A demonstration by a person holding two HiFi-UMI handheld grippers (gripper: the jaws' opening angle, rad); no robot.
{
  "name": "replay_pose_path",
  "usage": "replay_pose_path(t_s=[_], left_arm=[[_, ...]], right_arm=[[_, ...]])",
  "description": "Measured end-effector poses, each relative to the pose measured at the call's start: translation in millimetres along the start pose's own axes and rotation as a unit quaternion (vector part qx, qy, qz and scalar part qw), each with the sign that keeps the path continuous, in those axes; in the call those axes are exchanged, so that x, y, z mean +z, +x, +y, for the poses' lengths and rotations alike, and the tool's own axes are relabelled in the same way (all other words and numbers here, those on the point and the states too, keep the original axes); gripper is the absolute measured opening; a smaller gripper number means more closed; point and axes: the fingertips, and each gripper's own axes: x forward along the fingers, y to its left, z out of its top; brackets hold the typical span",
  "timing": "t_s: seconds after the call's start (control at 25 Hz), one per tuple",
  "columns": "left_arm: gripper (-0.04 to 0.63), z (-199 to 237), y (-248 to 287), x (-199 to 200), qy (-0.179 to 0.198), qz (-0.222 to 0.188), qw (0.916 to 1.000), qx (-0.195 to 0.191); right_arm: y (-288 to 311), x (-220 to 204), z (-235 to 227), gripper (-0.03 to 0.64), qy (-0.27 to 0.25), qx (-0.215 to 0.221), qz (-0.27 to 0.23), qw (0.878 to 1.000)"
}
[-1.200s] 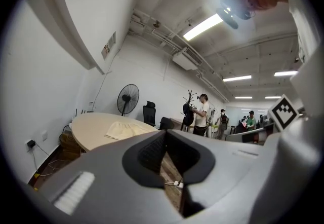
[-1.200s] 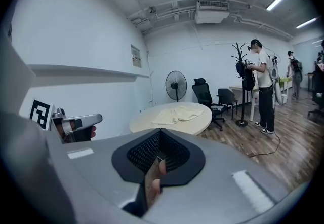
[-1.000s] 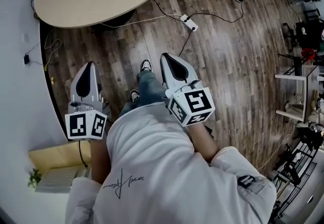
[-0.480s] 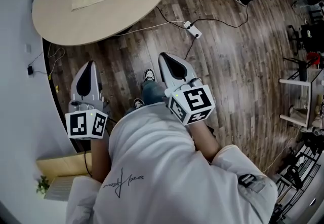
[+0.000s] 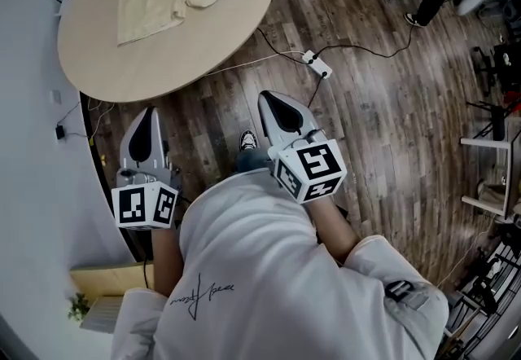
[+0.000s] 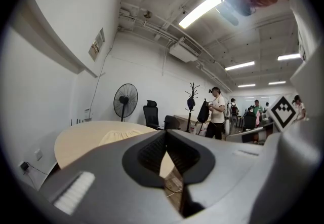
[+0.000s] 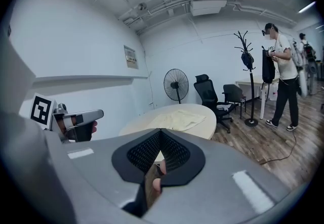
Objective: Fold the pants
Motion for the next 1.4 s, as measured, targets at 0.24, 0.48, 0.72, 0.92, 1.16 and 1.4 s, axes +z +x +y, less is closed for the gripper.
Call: replay_pose_path(t_s=[0.24, 0.48, 0.72, 0.92, 1.16, 1.4], left_arm=[[0.054, -0.8, 29.7, 7.6, 0.011, -0.004, 0.9998, 0.015], [0.054, 3.1, 46.3, 18.2, 0.033, -0.003, 0.9989, 0.033], [0.054, 15.0, 57.4, 30.2, 0.053, 0.006, 0.9978, 0.040], [0.054, 25.9, 67.9, 32.1, 0.061, 0.018, 0.9974, 0.034], [0.054, 49.3, 100.2, 31.8, 0.046, 0.017, 0.9984, 0.027], [0.054, 76.2, 133.7, 34.0, 0.035, 0.018, 0.9990, 0.021]], right_arm=[[16.3, 4.8, -29.9, -0.006, 0.005, 0.005, 0.005, 1.000], [29.4, 6.9, -50.1, -0.006, 0.013, 0.013, 0.010, 1.000], [46.7, 3.6, -51.6, -0.006, 0.029, 0.030, 0.019, 0.999], [63.9, 2.4, -47.9, -0.006, 0.026, 0.036, 0.033, 0.998], [95.5, 14.2, -50.5, -0.006, 0.017, 0.025, 0.046, 0.998], [133.7, 25.4, -53.2, -0.006, 0.003, 0.017, 0.062, 0.998]])
